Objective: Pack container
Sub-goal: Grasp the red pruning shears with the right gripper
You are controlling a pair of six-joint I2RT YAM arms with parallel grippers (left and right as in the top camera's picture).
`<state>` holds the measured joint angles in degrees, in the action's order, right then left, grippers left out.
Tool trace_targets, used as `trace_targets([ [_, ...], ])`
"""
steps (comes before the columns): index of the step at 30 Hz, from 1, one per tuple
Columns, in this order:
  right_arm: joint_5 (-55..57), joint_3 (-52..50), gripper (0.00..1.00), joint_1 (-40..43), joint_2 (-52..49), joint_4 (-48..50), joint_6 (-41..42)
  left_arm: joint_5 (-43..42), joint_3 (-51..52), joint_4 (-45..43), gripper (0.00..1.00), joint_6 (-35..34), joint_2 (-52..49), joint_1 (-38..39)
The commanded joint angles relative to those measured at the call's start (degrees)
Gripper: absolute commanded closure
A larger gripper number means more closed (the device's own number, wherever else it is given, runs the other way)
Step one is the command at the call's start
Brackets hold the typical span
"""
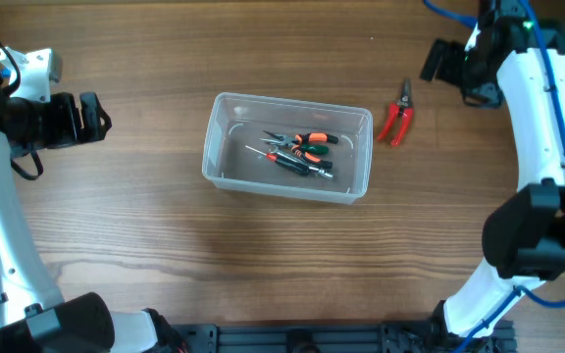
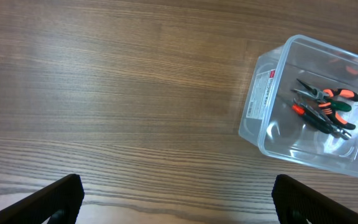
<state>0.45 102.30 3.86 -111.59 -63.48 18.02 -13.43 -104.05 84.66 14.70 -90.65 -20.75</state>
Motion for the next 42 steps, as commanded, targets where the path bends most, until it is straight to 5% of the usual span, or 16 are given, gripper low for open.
trace_targets([
  [1, -1.88, -6.45, 0.0, -0.13, -3.54, 2.38, 1.07, -1.11, 0.17, 0.0, 0.0, -0.11, -0.11, -0.11],
  [13, -3.43, -20.02, 0.0, -0.15, -5.33, 13.22, 0.31, -1.11, 0.17, 0.0, 0.0, -0.13, -0.11, -0.09],
  [27, -5.66, -20.48, 0.0, -0.24, -8.13, 17.88, -10.75, -1.11, 0.17, 0.02, 0.0, -0.13, -0.11, -0.09],
  [35, -4.31, -20.48, 0.01, -0.24, -11.1, 19.76, -10.49, -1.11, 0.17, 0.04, 0.0, -0.13, -0.11, -0.09],
  [42, 1.75, -20.46, 0.25, -0.24, -11.1, 19.91, -10.54, -1.11, 0.17, 0.04, 0.0, -0.13, -0.11, -0.09],
])
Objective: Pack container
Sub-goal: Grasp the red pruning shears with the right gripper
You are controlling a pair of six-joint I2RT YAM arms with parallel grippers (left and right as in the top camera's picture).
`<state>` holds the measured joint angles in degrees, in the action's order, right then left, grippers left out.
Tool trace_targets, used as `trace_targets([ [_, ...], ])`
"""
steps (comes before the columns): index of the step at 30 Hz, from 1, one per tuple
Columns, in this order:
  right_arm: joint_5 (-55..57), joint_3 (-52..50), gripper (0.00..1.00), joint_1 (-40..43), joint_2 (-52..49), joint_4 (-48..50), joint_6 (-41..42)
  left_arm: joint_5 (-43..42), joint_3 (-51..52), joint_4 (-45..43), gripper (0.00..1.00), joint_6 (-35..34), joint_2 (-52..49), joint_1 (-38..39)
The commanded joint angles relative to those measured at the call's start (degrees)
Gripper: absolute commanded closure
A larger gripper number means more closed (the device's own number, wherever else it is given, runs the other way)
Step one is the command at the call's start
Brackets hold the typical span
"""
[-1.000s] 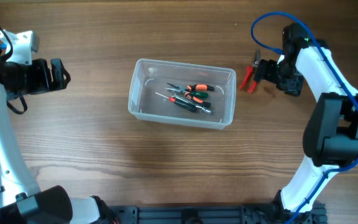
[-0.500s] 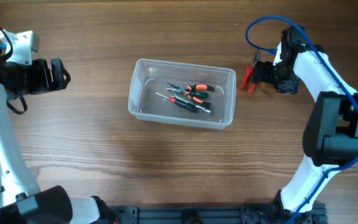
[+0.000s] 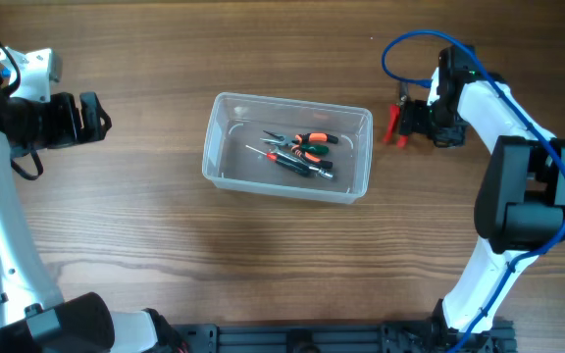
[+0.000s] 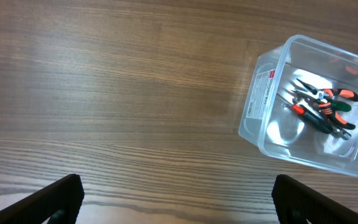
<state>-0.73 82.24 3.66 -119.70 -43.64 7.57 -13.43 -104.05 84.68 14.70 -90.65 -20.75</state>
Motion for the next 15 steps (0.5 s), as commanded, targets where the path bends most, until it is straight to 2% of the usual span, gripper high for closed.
trace_targets([
  [1, 2.91, -0.39, 0.32, -0.04, -2.99, 0.09, -0.09, -1.11, 0.17, 0.02, 0.0, -0.13, -0.11, -0.09],
  [3, 2.89, -0.39, 0.53, -0.04, -2.99, 0.11, -0.02, -1.11, 0.17, 0.04, 0.0, -0.13, -0.11, -0.09],
  [6, 2.89, -0.39, 0.69, -0.04, -2.99, -0.2, -0.09, -1.11, 0.17, 0.02, 0.0, -0.13, -0.11, -0.09],
  [15, 2.86, -0.39, 0.89, -0.04, -2.99, -0.92, -0.13, -1.11, 0.17, 0.02, 0.0, -0.13, -0.11, -0.09],
])
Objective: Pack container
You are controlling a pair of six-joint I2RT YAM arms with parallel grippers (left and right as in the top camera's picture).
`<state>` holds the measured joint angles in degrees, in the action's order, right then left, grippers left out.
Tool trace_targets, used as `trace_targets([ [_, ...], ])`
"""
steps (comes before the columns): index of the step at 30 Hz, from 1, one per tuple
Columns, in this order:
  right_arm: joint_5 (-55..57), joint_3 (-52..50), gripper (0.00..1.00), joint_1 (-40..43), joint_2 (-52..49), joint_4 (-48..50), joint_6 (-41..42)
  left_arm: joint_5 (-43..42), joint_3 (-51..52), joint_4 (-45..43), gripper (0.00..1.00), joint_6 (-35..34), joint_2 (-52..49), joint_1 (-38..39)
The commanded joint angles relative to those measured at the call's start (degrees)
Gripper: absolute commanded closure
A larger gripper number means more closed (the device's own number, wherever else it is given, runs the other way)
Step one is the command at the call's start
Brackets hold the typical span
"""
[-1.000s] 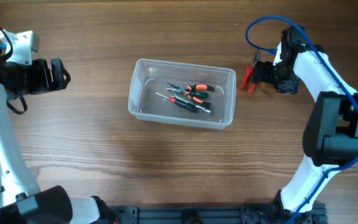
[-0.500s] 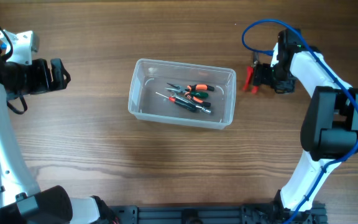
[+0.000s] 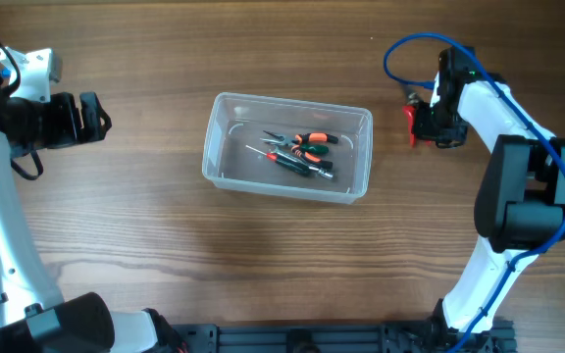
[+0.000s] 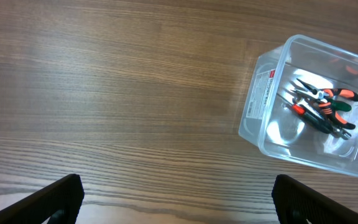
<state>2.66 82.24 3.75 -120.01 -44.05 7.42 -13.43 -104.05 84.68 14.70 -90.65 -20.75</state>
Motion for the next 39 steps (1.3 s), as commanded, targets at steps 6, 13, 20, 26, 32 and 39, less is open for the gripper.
trace_targets([
  [6, -0.55, -0.39, 0.95, -0.13, -2.69, -0.76, -0.24, -1.11, 0.17, 0.02, 0.0, -0.13, -0.11, -0.11],
  [13, -0.79, -0.39, 0.96, -0.13, -2.69, -0.76, -1.42, -1.11, 0.17, 0.02, 0.0, -0.11, -0.11, -0.09],
  [20, -0.74, 2.67, 0.96, -0.44, 1.2, -3.63, -4.17, -1.11, 0.17, 0.0, 0.0, -0.11, -0.11, -0.11],
  [26, -0.55, 5.44, 0.96, -4.33, 12.92, -5.7, -11.28, -1.11, 0.17, 0.0, 0.0, -0.13, -0.11, -0.11],
  [32, 6.95, 5.44, 0.96, -16.74, 21.03, -5.29, -16.33, -1.11, 0.17, 0.0, 0.0, -0.13, -0.11, -0.09],
  [39, 8.11, 5.44, 0.96, -18.36, 21.0, -5.2, -16.28, -1.11, 0.17, 0.0, 0.0, -0.13, -0.11, -0.09],
])
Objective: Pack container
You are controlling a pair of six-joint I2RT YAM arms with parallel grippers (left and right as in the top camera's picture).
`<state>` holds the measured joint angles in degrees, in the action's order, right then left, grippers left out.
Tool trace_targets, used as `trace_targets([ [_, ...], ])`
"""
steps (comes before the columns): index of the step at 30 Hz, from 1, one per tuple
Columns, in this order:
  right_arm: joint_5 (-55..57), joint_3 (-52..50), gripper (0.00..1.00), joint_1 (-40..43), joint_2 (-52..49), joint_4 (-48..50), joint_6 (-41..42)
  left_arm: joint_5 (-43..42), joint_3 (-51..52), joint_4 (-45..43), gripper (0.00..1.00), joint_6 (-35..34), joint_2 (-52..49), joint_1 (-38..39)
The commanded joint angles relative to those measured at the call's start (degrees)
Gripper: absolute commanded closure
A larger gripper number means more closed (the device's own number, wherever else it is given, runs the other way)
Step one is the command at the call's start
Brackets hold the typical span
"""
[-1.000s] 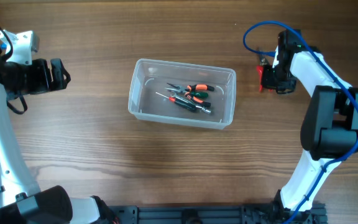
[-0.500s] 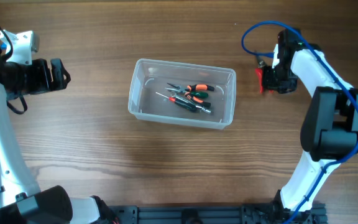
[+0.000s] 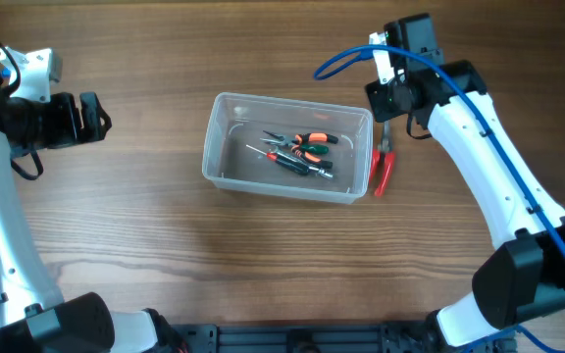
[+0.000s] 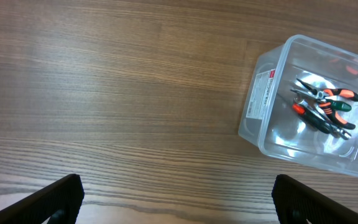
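Observation:
A clear plastic container (image 3: 218,147) stands mid-table, also in the left wrist view (image 4: 261,124). Inside lie orange-handled pliers (image 3: 307,138), green-handled pliers and a dark screwdriver (image 3: 297,165). Red-handled pliers (image 3: 381,175) hang just outside the container's right wall, nose up in my right gripper (image 3: 385,123), which is shut on them. My left gripper (image 3: 91,118) stays far left of the container, open and empty. Its dark fingertips (image 4: 55,199) stand wide apart in the left wrist view.
The wooden table (image 3: 145,245) runs all around the container. A blue cable (image 3: 346,61) loops off my right arm above the container's far right corner.
My right gripper was off to the right of the container with the red pliers. It is now at the container's right end, pliers hanging beside the wall. The left arm is unchanged.
The red pliers first lay on the table right of the container, my right gripper away at the back right. Then the gripper was down at them, then held them off the spot. Now they hang at the container's right wall.

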<state>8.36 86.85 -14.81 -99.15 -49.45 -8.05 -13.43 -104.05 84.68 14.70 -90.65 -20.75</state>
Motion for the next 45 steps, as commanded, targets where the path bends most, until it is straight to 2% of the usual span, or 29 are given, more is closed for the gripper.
trace_targets([
  [1, 2.38, 0.83, 0.96, 0.2, 0.15, 0.22, -0.76, -1.14, 0.17, 0.0, 0.0, -0.13, -0.11, -0.09],
  [5, 2.45, 0.83, 0.96, 0.2, 0.15, 1.16, 0.7, -1.11, 0.17, 0.0, 0.0, -0.13, -0.11, -0.09],
  [10, 2.54, 1.64, 0.96, 2.86, 0.17, 1.6, 17.33, -1.11, 0.17, 0.0, 0.0, -0.13, -0.11, -0.09],
  [14, 0.04, 3.34, 0.95, 8.04, 0.17, -2.34, 23.63, -1.11, 0.17, 0.0, 0.0, -0.13, -0.11, -0.09],
  [15, -2.19, 3.76, 0.69, 10.38, 0.17, -3.72, 23.69, -1.14, 0.17, -0.02, 0.0, -0.13, -0.11, -0.09],
  [16, -4.26, 3.76, 0.37, 12.41, 0.17, -4.76, 23.67, -1.14, 0.17, -0.04, 0.0, -0.13, -0.11, -0.09],
  [18, -7.98, 3.54, 0.31, 15.26, 0.15, -7.19, 23.58, -1.14, 0.17, -0.04, 0.0, -0.13, -0.11, -0.09],
  [22, -8.44, 1.22, 0.16, 15.82, 0.07, -9.86, 24.83, -1.14, 0.17, -0.02, 0.0, -0.13, -0.11, -0.09],
  [28, -8.52, -7.8, 0.15, 13.94, -0.02, -7.67, 26.47, -1.14, 0.17, -0.04, 0.0, -0.13, -0.11, -0.09],
  [38, -8.46, -16.92, 0.18, 12.83, -0.24, -4.17, 25.97, -1.16, 0.17, 0.0, 0.0, -0.15, -0.11, -0.09],
  [45, -8.66, -22.45, 0.2, 12.0, -0.48, 1.7, 19.32, -1.14, 0.17, 0.0, 0.0, -0.15, -0.11, -0.09],
])
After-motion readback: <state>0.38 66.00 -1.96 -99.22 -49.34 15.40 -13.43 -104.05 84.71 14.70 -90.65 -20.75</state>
